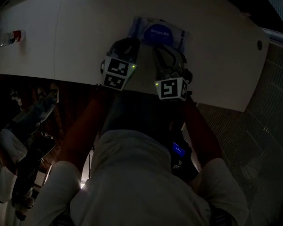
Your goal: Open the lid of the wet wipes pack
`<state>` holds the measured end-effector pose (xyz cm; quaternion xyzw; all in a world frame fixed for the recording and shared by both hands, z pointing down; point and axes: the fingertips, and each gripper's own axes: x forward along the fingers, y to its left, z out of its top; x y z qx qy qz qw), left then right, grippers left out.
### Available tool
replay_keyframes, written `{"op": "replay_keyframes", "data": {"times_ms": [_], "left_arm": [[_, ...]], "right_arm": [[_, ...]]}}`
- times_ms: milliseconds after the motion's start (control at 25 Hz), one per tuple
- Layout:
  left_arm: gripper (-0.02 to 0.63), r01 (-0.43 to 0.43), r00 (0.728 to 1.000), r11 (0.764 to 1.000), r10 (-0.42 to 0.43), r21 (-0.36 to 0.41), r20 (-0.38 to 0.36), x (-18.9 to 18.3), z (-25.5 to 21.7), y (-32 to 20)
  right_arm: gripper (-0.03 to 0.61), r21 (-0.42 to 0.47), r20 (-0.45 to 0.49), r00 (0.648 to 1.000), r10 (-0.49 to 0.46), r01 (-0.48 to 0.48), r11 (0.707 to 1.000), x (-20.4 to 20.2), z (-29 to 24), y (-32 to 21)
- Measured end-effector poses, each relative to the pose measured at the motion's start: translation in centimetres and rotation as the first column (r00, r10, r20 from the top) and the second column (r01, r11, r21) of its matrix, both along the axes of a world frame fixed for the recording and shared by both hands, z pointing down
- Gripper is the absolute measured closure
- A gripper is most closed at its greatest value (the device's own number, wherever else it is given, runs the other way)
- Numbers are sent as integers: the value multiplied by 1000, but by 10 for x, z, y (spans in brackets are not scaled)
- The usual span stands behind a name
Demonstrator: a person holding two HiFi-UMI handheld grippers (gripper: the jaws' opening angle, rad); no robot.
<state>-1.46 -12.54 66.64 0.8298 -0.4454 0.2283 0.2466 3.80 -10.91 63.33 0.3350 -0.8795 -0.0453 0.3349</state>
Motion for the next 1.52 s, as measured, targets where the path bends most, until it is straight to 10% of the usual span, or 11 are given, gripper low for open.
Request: {"op": "replay_keyframes", "data": {"times_ms": [920, 1520], "left_arm": [[611, -49, 994, 991, 59, -121, 86, 8, 43, -4], [611, -68, 994, 992, 77, -108, 77, 9, 41, -2]], "right_arm": [[488, 134, -178, 980, -86, 111, 985, -6, 17, -13], [489, 244, -145, 988, 52, -16, 970, 3, -29, -100]]}}
